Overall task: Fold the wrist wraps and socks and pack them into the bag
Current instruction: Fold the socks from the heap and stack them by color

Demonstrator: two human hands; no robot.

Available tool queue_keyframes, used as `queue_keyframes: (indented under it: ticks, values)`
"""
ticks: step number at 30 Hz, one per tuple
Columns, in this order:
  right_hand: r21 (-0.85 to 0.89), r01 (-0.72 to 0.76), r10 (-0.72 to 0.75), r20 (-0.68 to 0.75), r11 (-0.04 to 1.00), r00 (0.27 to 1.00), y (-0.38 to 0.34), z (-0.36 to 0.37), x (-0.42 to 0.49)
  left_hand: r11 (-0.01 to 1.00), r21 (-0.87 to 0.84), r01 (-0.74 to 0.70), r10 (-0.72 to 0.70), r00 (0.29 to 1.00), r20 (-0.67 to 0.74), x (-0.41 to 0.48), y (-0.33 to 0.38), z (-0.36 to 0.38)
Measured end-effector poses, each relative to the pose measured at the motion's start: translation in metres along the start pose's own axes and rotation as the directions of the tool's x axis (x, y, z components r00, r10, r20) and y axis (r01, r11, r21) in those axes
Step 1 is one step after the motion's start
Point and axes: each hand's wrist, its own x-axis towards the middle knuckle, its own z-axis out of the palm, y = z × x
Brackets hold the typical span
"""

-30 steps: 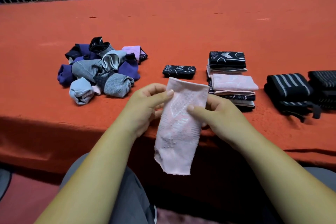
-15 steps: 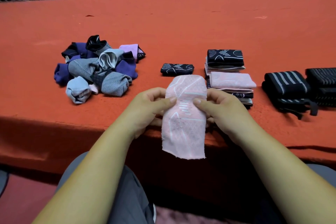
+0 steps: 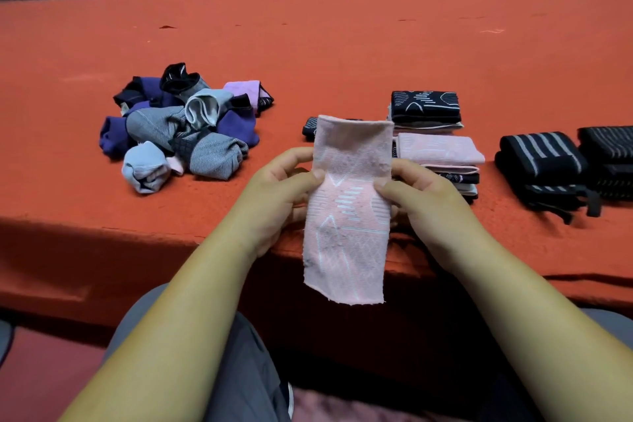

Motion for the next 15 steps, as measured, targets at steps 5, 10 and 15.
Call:
queue_keyframes:
  ticks: [5, 10, 15]
  values:
    - [0.003, 0.001, -0.001, -0.026, 1.000, 1.000, -0.0031, 0.0034, -0.0002, 0.991, -0.116, 0.074, -0.070, 0.997, 0.039, -0.0010, 0.0034, 0.0040]
    - [0.090, -0.054, 0.056, -0.023, 0.994, 0.998, -0.0062, 0.0045, -0.0019, 0.981, -0.177, 0.084, -0.071, 0.994, 0.083, -0.0033, 0.0067, 0.0029]
    - [0.178, -0.134, 0.124, 0.068, 0.975, 0.990, -0.0051, 0.0027, 0.0022, 0.988, -0.140, 0.070, -0.063, 0.997, 0.054, -0.0050, 0.0079, 0.0005]
